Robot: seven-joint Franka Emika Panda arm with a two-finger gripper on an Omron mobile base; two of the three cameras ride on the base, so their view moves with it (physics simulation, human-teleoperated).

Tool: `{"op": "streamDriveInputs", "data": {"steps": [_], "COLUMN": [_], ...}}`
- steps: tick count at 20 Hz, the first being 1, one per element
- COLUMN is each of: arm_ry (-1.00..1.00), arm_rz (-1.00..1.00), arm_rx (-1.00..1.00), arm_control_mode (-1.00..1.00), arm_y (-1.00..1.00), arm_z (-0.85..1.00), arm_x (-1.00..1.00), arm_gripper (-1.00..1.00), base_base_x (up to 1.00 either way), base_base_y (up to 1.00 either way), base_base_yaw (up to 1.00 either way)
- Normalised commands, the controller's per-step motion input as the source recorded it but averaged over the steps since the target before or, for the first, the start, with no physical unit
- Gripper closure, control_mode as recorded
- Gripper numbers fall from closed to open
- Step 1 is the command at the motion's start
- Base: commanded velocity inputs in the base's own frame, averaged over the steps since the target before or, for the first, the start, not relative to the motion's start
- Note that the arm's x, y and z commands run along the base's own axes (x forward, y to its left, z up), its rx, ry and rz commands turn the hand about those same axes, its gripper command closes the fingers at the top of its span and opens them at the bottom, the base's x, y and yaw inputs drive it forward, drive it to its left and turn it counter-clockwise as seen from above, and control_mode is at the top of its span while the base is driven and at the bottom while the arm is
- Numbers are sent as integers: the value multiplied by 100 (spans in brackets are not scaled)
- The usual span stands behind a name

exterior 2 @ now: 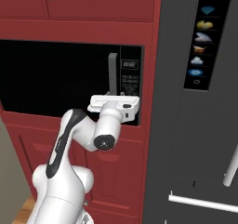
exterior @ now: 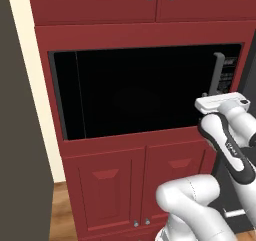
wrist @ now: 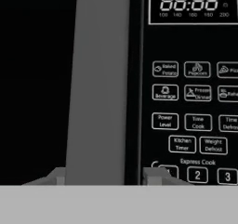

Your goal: Place the sponge inside the microwave to prepare for sanitizing.

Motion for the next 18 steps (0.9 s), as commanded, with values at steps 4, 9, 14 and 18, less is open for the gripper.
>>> {"op": "streamDriveInputs", "data": {"steps": [4, 9, 14, 18], "arm_ry": [0, 0, 0, 0], "arm_rz": [0, 0, 1, 0], "arm_rx": [0, 0, 0, 0], "arm_control_mode": [-100, -100, -100, -100], "arm_y": [0, 0, 3, 14], "arm_z": [0, 0, 0, -6], "arm_x": [0, 0, -47, -77], "arm_gripper": [100, 100, 100, 100], "base_base_x": [0, 0, 0, 0], "base_base_y": [0, 0, 0, 0], "base_base_yaw": [0, 0, 0, 0]}}
